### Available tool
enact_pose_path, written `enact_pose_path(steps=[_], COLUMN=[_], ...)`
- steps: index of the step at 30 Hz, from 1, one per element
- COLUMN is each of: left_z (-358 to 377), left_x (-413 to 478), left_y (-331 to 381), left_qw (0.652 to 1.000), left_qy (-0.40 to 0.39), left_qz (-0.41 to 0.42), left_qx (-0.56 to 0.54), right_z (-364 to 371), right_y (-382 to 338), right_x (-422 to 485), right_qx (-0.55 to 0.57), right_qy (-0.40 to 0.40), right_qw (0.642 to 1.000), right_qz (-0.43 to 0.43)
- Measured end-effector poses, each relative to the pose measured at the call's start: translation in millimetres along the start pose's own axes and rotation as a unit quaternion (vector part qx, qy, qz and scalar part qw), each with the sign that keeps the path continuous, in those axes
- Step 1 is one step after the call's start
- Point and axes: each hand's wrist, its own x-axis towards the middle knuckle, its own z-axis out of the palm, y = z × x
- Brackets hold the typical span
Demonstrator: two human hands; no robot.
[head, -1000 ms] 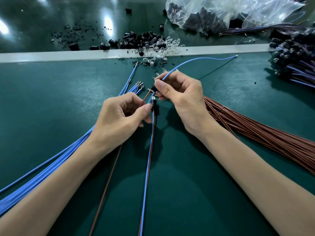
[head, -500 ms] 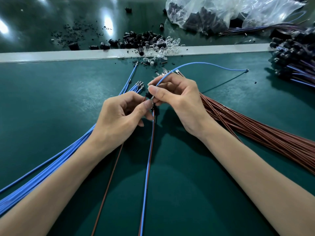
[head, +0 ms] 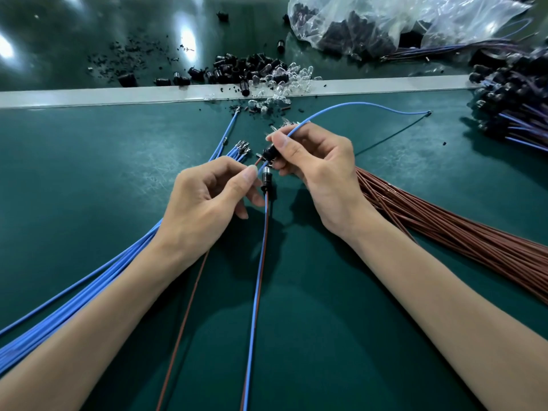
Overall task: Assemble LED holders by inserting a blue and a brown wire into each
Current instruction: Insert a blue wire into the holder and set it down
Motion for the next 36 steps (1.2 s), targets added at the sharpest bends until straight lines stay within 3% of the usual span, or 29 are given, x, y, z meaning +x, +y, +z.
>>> enact_pose_path(steps=[14,20,25,36], left_z=[2.0,3.2,3.2,4.2], left_x=[1.2,0.2,0.5,1.0], left_y=[1.4,-0.2,-1.4,-0.2], left_qw=[1.000,1.000,1.000,1.000], left_qy=[0.020,0.001,0.002,-0.007], left_qz=[-0.003,0.002,0.006,0.006], left_qx=[0.022,0.012,0.011,0.018], right_z=[-0.1,-0.5,0.0,-0.8], right_y=[-1.4,0.3,0.7,0.7], right_x=[-1.4,-0.7,-0.4,-0.7], right_qx=[-0.030,-0.022,0.017,0.007], right_qy=[-0.061,-0.030,-0.049,0.012], right_qw=[0.998,0.999,0.998,1.000], right_qz=[0.015,0.020,0.024,0.013])
